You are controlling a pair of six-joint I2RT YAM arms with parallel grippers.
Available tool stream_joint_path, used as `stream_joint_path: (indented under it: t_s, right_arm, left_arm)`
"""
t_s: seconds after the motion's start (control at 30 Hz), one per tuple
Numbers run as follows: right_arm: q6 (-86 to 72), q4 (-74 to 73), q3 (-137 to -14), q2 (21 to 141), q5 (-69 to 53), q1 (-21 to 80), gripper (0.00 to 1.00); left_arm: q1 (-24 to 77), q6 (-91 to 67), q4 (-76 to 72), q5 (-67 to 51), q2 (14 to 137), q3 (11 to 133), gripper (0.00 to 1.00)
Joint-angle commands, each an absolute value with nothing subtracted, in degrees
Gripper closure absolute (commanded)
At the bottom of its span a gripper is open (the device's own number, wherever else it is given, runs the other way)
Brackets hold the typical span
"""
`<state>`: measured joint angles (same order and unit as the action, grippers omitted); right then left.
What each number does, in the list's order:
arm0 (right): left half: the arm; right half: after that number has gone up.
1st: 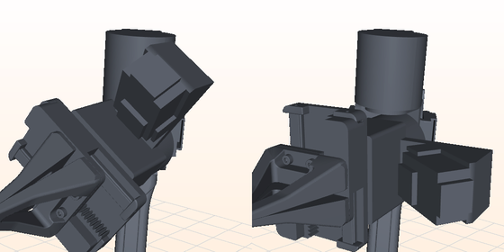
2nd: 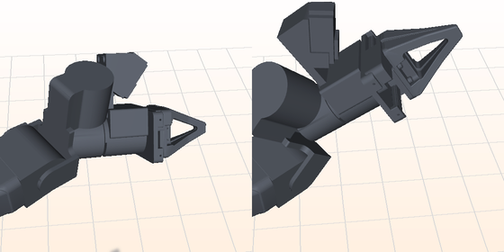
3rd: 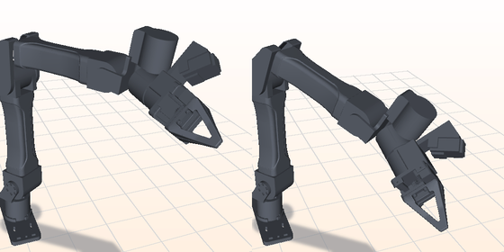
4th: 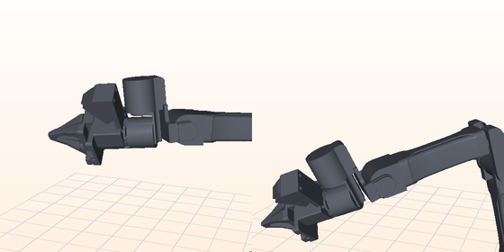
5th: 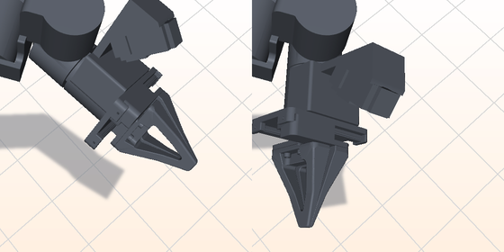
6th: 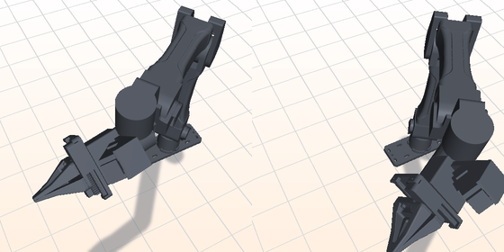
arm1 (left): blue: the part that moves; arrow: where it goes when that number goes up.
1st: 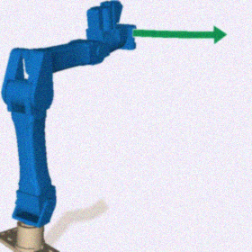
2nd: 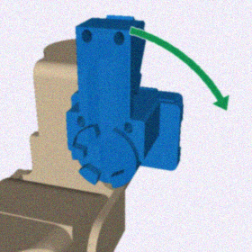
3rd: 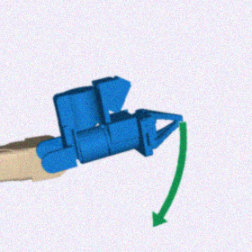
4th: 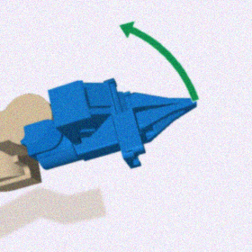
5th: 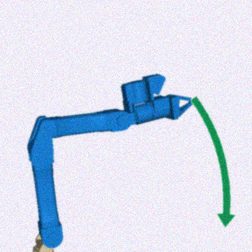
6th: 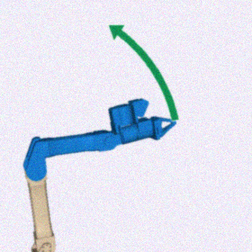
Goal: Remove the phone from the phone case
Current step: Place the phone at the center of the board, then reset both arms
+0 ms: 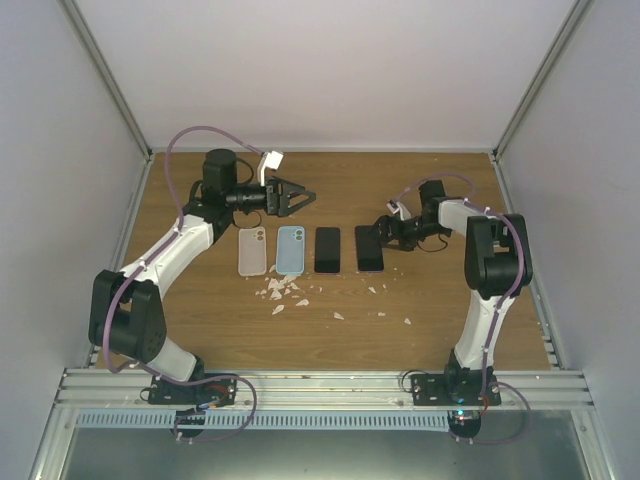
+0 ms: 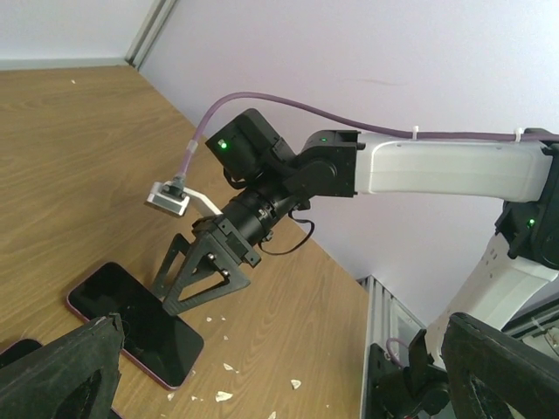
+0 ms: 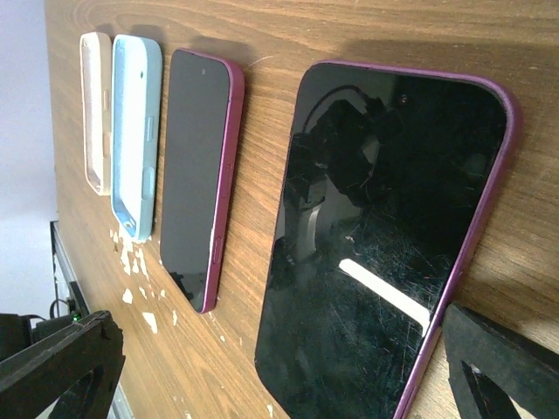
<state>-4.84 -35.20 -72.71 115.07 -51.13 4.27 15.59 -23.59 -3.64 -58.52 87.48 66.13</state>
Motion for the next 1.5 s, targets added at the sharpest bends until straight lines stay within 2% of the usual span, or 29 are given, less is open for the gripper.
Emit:
stream_joint_path:
  t_s: [0.0, 0.47, 0.67, 0.83, 1.1, 1.27, 1.47]
  right_arm:
    - [-5.1, -35.0, -73.1, 111.9, -49.7, 5.0, 0.01]
    - [-1.0, -36.1, -74.6, 102.3, -47.5, 3.9, 0.00]
    - [2.1, -38.7, -77.3, 97.1, -49.6, 1.2, 0.00]
    - [5.0, -40.9, -82.0, 94.2, -50.1, -3.1, 0.00]
    - [10.2, -43.5, -85.2, 91.0, -52.2, -12.1, 0.00]
    - [13.6, -41.4, -79.1, 87.7, -52.8, -17.4, 0.01]
    - [17.7, -38.0, -69.8, 83.0, -51.4, -20.1, 0.00]
  left_arm:
    - [15.0, -23.2, -5.2, -57.6, 85.5, 65.8, 0.01]
    - [11.2, -18.1, 5.5, -53.5, 85.0, 72.1, 0.01]
    - [6.9, -11.9, 20.7, -46.8, 87.7, 85.2, 0.01]
    - [2.1, -5.3, 34.5, -46.9, 91.5, 96.8, 0.01]
    - [-7.6, -1.0, 37.2, -47.0, 89.9, 97.4, 0.01]
    - [-11.6, 2.8, 38.1, -44.6, 87.8, 94.9, 0.01]
    - [-12.1, 5.9, 35.0, -37.6, 82.9, 85.1, 0.01]
